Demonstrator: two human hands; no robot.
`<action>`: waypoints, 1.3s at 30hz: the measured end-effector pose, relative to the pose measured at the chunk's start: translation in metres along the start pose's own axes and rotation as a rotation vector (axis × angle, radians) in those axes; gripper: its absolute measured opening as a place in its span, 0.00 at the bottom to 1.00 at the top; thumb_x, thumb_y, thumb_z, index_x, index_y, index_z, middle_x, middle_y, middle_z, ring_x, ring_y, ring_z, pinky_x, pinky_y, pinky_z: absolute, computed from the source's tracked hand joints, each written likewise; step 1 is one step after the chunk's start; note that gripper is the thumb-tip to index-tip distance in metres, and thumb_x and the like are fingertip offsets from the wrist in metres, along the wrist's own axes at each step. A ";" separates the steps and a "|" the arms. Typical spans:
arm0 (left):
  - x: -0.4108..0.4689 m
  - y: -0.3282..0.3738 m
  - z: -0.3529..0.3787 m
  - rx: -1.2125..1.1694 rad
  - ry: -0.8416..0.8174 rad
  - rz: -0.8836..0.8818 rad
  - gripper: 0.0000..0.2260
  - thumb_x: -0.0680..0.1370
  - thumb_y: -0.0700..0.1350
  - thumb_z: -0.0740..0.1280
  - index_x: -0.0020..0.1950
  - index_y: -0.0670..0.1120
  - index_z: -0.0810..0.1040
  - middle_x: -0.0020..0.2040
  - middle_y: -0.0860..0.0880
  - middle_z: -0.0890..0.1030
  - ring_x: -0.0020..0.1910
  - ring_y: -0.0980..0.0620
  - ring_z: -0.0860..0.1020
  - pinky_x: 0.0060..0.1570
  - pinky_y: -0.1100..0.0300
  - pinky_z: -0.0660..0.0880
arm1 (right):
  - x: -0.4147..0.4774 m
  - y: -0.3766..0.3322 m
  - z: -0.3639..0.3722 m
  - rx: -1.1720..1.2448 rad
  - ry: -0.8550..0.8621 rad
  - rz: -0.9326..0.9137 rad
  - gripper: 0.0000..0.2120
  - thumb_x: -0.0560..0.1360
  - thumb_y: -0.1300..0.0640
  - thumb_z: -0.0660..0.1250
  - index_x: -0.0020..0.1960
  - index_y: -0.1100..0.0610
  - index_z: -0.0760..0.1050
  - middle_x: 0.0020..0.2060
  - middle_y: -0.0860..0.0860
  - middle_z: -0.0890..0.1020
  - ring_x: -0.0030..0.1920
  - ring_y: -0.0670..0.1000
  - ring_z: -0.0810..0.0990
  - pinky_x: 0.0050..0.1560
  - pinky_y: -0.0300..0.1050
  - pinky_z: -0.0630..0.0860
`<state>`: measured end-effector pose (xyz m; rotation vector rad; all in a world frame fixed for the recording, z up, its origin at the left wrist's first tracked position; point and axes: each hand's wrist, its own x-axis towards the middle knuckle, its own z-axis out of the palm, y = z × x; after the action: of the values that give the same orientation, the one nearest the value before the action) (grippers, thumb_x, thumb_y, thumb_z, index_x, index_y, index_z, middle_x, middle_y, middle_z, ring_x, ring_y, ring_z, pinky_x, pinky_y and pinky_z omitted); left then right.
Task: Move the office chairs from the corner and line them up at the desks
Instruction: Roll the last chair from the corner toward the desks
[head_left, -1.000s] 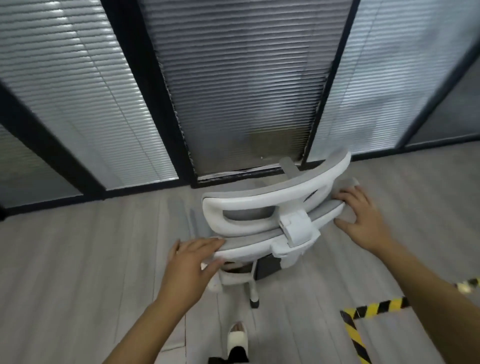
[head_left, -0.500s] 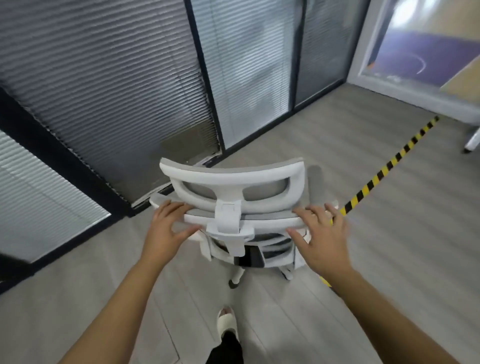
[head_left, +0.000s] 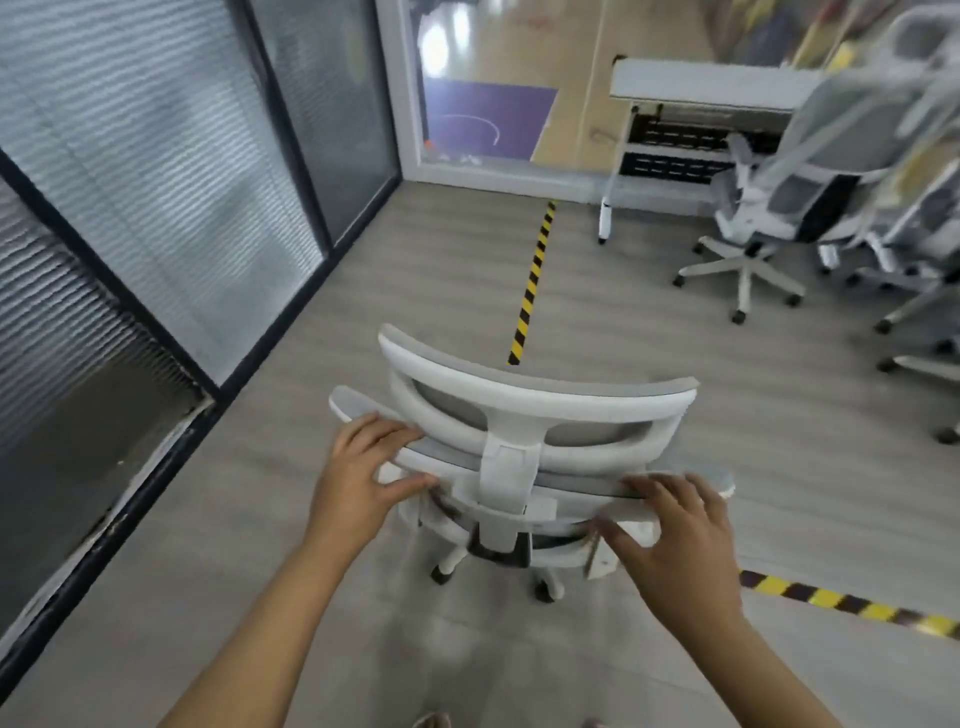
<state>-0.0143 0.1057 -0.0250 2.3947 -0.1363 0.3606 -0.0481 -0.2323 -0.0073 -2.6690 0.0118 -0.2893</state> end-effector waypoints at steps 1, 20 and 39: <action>0.014 0.000 0.010 -0.021 -0.024 0.039 0.22 0.69 0.64 0.70 0.59 0.56 0.80 0.58 0.61 0.77 0.68 0.51 0.67 0.68 0.59 0.64 | 0.002 0.000 0.002 -0.017 0.024 0.026 0.22 0.67 0.44 0.76 0.58 0.51 0.80 0.57 0.51 0.80 0.67 0.62 0.69 0.64 0.63 0.68; 0.238 0.162 0.231 -0.032 -0.231 0.241 0.28 0.69 0.71 0.64 0.62 0.57 0.80 0.59 0.62 0.75 0.66 0.53 0.66 0.67 0.49 0.66 | 0.190 0.234 -0.085 0.039 0.069 0.273 0.26 0.67 0.41 0.75 0.62 0.48 0.79 0.62 0.48 0.78 0.72 0.51 0.64 0.69 0.51 0.63; 0.475 0.303 0.456 -0.072 -0.161 0.187 0.20 0.70 0.61 0.69 0.59 0.57 0.81 0.55 0.62 0.74 0.60 0.58 0.64 0.56 0.52 0.71 | 0.456 0.471 -0.134 0.017 0.086 0.278 0.25 0.69 0.38 0.71 0.64 0.44 0.75 0.66 0.44 0.75 0.76 0.49 0.57 0.73 0.62 0.54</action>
<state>0.4815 -0.4227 -0.0196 2.3438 -0.4419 0.2440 0.3888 -0.7386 -0.0054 -2.5939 0.4014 -0.3114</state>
